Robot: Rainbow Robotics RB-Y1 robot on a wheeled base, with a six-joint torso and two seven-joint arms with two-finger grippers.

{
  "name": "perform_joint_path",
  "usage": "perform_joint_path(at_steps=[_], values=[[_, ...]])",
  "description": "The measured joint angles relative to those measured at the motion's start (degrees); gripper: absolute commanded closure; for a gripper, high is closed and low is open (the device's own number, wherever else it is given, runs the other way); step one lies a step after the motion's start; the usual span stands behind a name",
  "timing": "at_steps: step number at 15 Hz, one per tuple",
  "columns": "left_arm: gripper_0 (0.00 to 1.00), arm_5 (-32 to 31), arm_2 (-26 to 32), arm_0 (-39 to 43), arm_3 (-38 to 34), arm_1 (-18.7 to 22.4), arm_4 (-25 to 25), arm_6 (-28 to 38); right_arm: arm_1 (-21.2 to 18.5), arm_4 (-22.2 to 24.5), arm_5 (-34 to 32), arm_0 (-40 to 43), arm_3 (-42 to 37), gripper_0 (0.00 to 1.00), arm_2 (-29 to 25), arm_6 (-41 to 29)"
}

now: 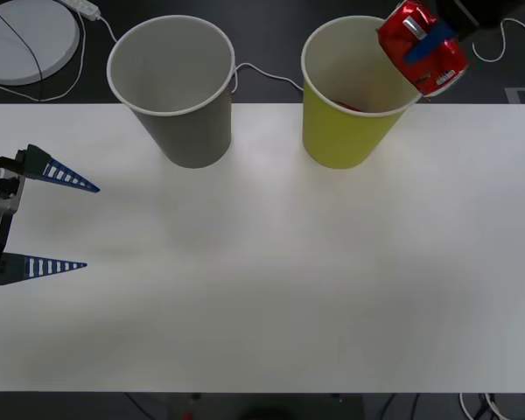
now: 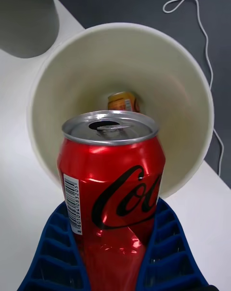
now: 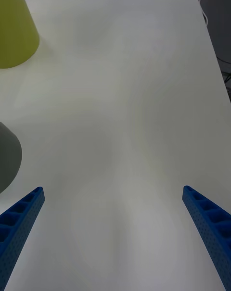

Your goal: Put the can into the green bin and the plastic bottle into the gray bin

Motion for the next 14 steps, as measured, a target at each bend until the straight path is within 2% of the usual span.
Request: perform_joint_path(at_steps=[4,7,8,9,10,11,14], values=[[0.0,0.0,0.0,0.0,0.0,0.0,0.0,0.0,7.1,8.4,0.0,-3.7,6.5,1.0,1.0,0.1],[0.0,0.0,0.0,0.0,0.0,0.0,0.0,0.0,9.3,9.6,0.0,-7.8,11.3,0.99,4.5,0.1],[0.0,0.0,0.0,0.0,0.0,0.0,0.0,0.0,9.6,9.5,0.0,-8.3,12.3,0.89,4.8,0.3],[0.0,0.0,0.0,0.0,0.0,0.0,0.0,0.0,9.7,9.5,0.0,-8.5,12.6,0.68,4.9,0.9],[0.0,0.0,0.0,0.0,0.0,0.0,0.0,0.0,9.7,9.5,0.0,-8.5,12.7,0.27,4.9,1.4],[0.0,0.0,0.0,0.0,0.0,0.0,0.0,0.0,9.7,9.3,0.0,-8.5,12.7,0.0,4.9,1.9],[0.0,0.0,0.0,0.0,0.0,0.0,0.0,0.0,9.7,8.5,0.0,-8.4,12.7,0.0,4.9,5.9]])
